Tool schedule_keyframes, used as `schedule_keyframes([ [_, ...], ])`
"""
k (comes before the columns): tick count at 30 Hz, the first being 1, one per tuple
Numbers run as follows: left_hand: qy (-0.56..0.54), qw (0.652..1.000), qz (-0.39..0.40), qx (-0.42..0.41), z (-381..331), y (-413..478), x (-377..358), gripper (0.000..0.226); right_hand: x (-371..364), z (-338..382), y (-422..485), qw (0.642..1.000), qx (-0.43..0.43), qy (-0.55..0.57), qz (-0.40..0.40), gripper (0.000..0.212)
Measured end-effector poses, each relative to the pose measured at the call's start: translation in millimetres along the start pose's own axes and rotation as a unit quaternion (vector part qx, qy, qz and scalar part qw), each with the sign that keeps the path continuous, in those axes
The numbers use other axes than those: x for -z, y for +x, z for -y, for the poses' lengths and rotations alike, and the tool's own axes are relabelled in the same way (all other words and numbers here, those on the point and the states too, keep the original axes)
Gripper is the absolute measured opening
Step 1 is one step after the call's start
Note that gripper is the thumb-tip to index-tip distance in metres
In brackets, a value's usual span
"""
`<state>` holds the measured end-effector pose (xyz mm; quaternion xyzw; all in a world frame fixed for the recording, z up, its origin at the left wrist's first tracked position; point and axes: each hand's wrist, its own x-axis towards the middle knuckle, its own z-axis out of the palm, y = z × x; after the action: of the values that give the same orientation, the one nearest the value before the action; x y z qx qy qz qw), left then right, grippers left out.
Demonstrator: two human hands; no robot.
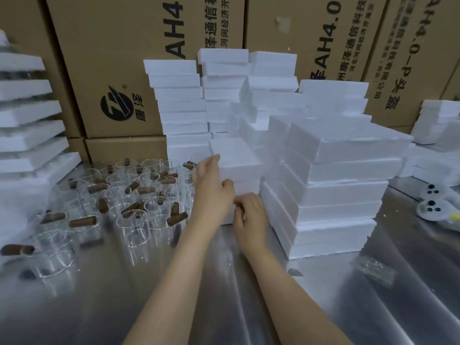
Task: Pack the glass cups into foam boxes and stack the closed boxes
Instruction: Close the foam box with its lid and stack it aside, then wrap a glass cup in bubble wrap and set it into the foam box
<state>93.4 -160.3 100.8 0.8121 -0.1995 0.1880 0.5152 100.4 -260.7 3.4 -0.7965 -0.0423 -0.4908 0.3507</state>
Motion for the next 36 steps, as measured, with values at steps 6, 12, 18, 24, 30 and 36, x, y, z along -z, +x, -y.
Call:
schedule_keyframes([
  [6, 0.009, 0.995, -0.053, -0.078, -50.9, 64.4, 2.3, 0.032, -5.6, 2.2, 3.8, 0.998, 0.028, 0.020, 0.045, 0.020],
  [12, 0.212, 0.944, 0.249, -0.032, -59.1, 166.3, -22.1, 0.049, -4.9, 0.5, 3.9, 0.998, -0.001, 0.041, 0.051, 0.022],
  [18, 0.314, 0.895, 0.313, -0.043, -35.0, 204.2, -61.8, 0.087, -9.4, -2.6, 6.7, 0.997, 0.011, 0.034, 0.074, 0.021],
  [24, 0.310, 0.884, 0.350, -0.025, -24.8, 224.5, -69.7, 0.112, -9.4, -5.4, 7.9, 0.997, -0.007, 0.029, 0.072, 0.021],
  [30, 0.216, 0.928, 0.303, -0.018, -14.0, 228.4, -65.0, 0.091, -7.5, -2.9, 8.5, 0.997, -0.013, 0.026, 0.077, 0.021],
  [36, 0.139, 0.971, 0.194, -0.014, -20.9, 213.9, -13.9, 0.086, -5.9, -3.6, 10.2, 0.996, -0.023, 0.015, 0.084, 0.021],
])
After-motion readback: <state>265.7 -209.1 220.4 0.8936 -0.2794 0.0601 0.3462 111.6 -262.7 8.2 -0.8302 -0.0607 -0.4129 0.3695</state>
